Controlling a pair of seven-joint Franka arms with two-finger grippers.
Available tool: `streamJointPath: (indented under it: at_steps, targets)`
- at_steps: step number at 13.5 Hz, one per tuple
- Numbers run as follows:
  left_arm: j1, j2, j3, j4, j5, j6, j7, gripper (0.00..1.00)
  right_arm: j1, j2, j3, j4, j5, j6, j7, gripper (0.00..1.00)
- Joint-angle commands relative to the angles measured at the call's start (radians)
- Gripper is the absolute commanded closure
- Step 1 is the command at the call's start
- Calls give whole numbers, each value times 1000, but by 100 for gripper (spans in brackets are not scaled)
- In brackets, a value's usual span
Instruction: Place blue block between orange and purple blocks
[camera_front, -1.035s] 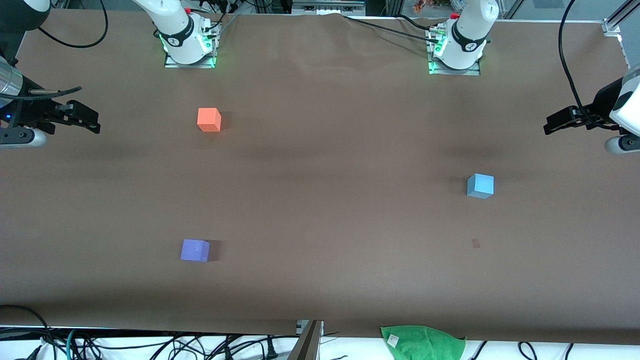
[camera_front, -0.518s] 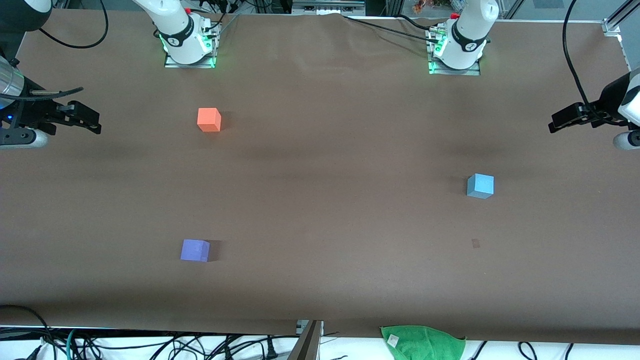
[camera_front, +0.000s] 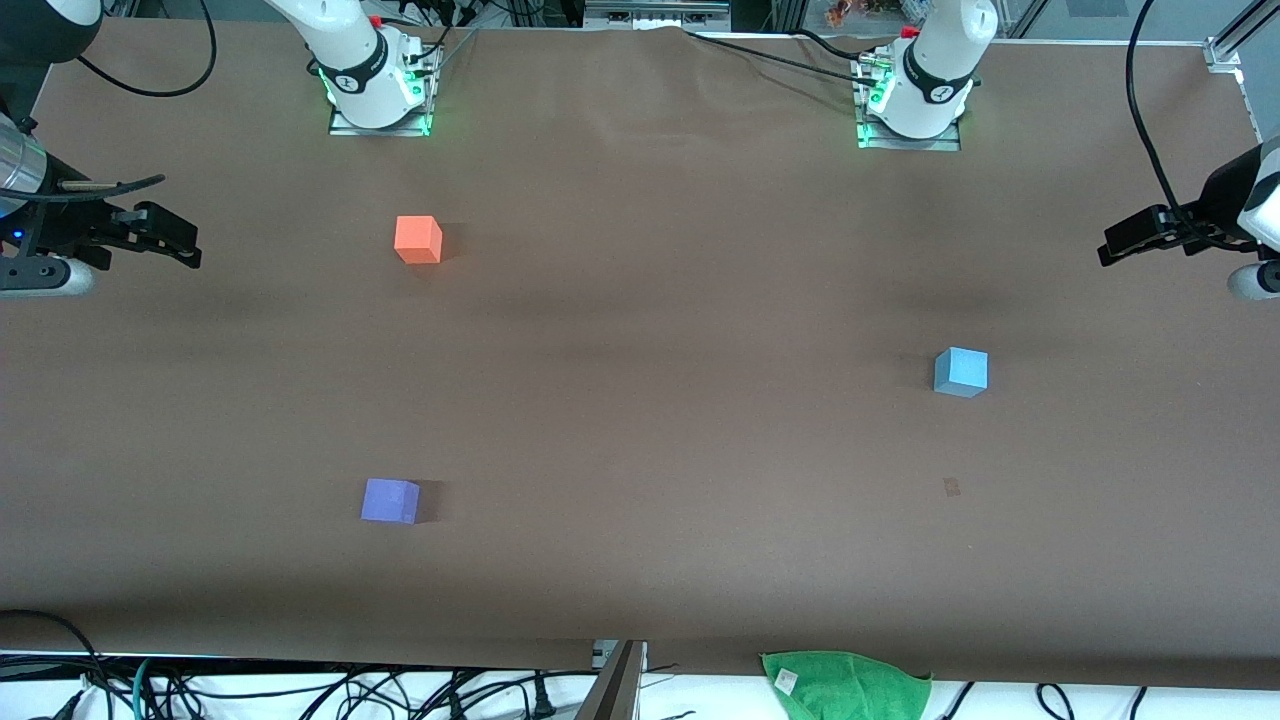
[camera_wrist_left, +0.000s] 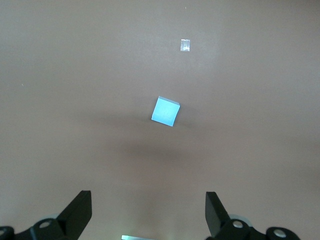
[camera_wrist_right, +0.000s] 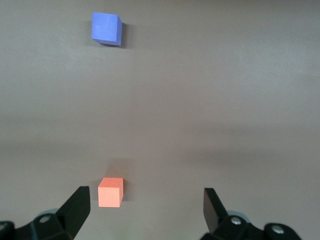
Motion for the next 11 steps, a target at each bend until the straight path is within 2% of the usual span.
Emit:
streamJointPath:
  at_steps: [1,5,11]
  targets:
    - [-12,8,5,14,18,-3,9,0,-8,9,4,23,-3,-8,-12,0]
    - [6,19,10,7,-31,-7,22,0,-8,9,4,23,-3,-8,-12,0]
    - [3,25,3,-2,-30,-9,-5,0,-7,9,4,23,-3,-8,-12,0]
